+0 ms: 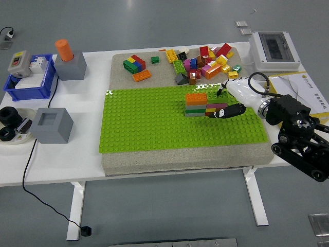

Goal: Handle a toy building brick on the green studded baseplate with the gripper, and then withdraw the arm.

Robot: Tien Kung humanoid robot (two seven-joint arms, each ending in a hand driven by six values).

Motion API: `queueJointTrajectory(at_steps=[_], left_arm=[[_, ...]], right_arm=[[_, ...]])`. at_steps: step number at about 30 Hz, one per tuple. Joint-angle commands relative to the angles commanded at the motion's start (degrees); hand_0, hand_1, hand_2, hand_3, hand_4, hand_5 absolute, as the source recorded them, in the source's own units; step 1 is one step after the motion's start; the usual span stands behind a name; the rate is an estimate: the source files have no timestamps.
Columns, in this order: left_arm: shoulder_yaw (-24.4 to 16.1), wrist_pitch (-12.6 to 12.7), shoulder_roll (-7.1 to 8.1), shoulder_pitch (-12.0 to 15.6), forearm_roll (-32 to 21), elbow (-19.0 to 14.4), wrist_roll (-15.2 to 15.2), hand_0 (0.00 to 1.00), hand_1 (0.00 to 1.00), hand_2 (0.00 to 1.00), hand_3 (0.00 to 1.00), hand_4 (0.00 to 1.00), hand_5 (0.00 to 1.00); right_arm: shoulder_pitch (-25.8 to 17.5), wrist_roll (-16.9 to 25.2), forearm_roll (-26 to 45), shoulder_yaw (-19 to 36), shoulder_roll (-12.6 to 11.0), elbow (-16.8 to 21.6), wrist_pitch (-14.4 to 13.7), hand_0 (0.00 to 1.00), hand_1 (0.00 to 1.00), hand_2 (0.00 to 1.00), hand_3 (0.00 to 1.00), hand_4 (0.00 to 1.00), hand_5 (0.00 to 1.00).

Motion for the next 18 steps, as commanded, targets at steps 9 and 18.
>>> queueJointTrajectory(at_steps=[9,18], left_arm=[[-0.09,0.06,-0.06,-0.01,0.08,0.00,-0.19,0.807,0.822,0.772,0.548,0.591,0.382],[-0.01,0.17,-0.12,0.05,-0.06,0.00,-0.38,0.806,0.821,0.772,0.549,0.592,0.383]], right_arm=[[-0.22,-0.24,0.04,-0.66,0.18,-0.43,0.35,0.846,0.810,0.851,0.598,0.991,0.718],[-1.12,-0.49,-0.16,-0.73,-0.31,0.37,0.65,0.850,0.813,0.851,0.594,0.980,0.716]])
